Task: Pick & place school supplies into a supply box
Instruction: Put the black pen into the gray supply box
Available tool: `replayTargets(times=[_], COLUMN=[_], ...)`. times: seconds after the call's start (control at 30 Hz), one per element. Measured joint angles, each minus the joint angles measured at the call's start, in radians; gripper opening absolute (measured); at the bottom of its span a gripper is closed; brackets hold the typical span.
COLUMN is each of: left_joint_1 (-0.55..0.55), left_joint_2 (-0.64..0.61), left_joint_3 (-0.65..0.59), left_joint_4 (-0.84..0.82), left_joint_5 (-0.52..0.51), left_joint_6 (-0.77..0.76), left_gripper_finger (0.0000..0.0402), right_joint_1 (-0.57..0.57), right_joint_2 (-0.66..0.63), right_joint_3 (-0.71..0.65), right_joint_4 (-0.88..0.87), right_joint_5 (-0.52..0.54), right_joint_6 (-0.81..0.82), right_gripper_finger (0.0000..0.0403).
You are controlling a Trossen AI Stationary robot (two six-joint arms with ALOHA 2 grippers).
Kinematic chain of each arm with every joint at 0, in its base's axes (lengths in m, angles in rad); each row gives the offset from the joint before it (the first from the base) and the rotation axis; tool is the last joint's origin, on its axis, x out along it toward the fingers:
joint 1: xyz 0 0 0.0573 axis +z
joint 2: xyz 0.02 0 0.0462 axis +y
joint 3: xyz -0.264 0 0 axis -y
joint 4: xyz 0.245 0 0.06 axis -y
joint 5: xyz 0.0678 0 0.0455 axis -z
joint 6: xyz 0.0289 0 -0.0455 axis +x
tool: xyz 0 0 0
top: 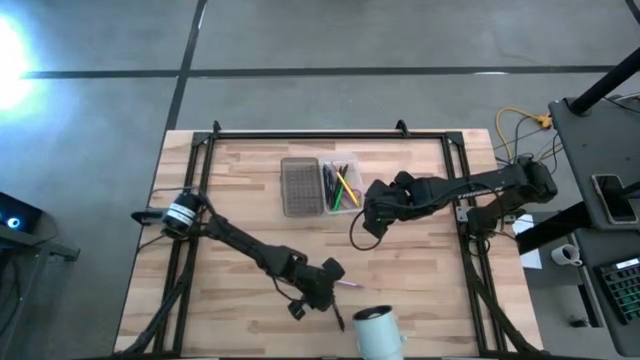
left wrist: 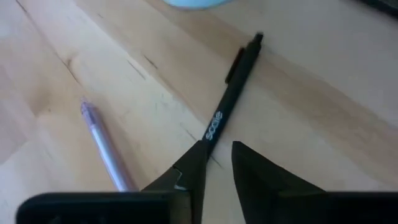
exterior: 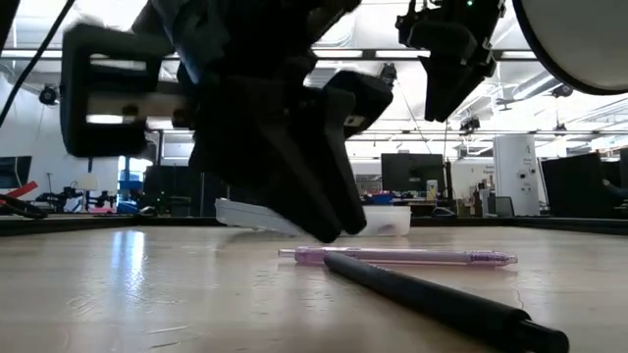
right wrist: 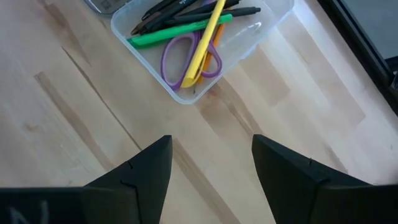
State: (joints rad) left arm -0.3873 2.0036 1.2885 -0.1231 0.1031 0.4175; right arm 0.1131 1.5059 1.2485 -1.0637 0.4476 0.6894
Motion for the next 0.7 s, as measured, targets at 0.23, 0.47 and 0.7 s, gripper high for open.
replayTargets(times=[0.23, 0.47, 0.7], left_joint_1=[0.01, 0.025, 0.034], left_joint_2=[0.002, 0.039, 0.064], left_joint_3=[-0.006, -0.005, 0.005], left_joint_4=[0.015, 0.034, 0.009], left_joint_5=[-0.005, 0.022, 0.081], left_joint_6=[0.093, 0.097, 0.096], left_gripper_finger=[0.0102, 0.0108, 0.0088], right_joint_1=[0.0, 0.0, 0.0], right_joint_2=[0.0, 0.0, 0.0], right_joint_3=[-0.016, -0.021, -0.022], right_joint_4=[0.0, 0.0, 0.001], right_joint_5=[-0.002, -0.002, -0.002], right_joint_6=[0.041, 0.068, 0.071], right_gripper_finger=[0.0215, 0.0215, 0.0214])
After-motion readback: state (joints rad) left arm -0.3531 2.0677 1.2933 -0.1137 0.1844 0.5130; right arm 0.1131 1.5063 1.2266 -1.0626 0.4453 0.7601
